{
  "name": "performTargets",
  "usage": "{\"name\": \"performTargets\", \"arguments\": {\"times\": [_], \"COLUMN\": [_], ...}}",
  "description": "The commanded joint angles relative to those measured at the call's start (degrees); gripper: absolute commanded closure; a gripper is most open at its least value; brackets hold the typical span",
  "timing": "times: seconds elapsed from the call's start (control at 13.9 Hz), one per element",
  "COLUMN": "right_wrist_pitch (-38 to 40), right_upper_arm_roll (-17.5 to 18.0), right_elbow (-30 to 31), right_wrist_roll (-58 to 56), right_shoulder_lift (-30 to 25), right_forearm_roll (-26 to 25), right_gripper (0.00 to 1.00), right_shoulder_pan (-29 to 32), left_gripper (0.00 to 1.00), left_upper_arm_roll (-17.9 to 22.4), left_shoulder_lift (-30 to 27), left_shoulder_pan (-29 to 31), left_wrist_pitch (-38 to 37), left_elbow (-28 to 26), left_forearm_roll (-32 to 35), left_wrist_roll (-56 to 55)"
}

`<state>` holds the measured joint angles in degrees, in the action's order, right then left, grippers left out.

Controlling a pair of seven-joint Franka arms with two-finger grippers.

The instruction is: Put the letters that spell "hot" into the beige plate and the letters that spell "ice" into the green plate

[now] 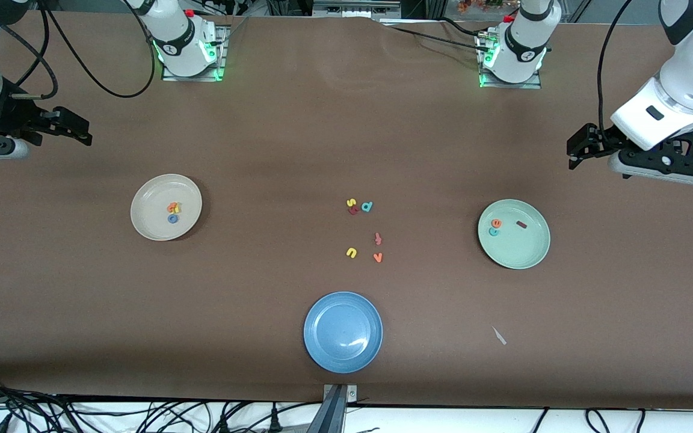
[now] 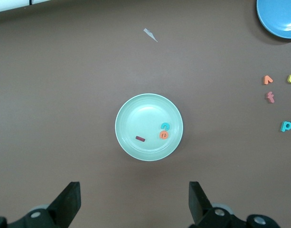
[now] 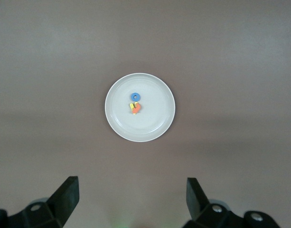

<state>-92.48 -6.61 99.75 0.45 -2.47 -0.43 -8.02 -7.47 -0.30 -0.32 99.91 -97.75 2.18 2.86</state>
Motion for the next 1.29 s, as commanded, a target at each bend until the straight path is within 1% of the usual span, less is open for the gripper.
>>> {"name": "performTargets", "arguments": {"times": [0.0, 0.22, 0.43, 0.72, 1.22], "right_wrist_pitch": [3.1, 3.5, 3.6, 4.7, 4.5], "right_upper_arm_roll": [-0.6, -0.6, -0.5, -0.6, -0.5], "right_elbow": [-4.1, -4.2, -4.0, -4.0, -4.1], "right_wrist_roll": [-0.5, -0.5, -0.4, -0.3, -0.3], "right_shoulder_lift": [2.8, 2.9, 2.9, 2.9, 3.1], "right_forearm_roll": [-0.4, -0.4, -0.4, -0.4, -0.4], "right_gripper": [0.0, 0.0, 0.0, 0.0, 0.0], "right_shoulder_pan": [-0.6, -0.7, -0.7, -0.7, -0.6], "left_gripper": [0.0, 0.0, 0.0, 0.0, 0.0], "left_upper_arm_roll": [-0.4, -0.2, -0.4, -0.3, -0.5], "left_shoulder_lift": [-1.5, -1.5, -0.8, -0.6, 0.3], "left_shoulder_pan": [1.1, 0.8, 0.8, 1.4, 1.4], "left_wrist_pitch": [0.8, 0.6, 0.3, -2.2, -2.3], "left_elbow": [-1.7, -1.6, -0.3, 0.1, 1.5], "left_forearm_roll": [-0.5, -0.5, -0.4, -0.4, -0.5], "left_wrist_roll": [0.6, 0.7, 0.7, 0.7, 0.7]}}
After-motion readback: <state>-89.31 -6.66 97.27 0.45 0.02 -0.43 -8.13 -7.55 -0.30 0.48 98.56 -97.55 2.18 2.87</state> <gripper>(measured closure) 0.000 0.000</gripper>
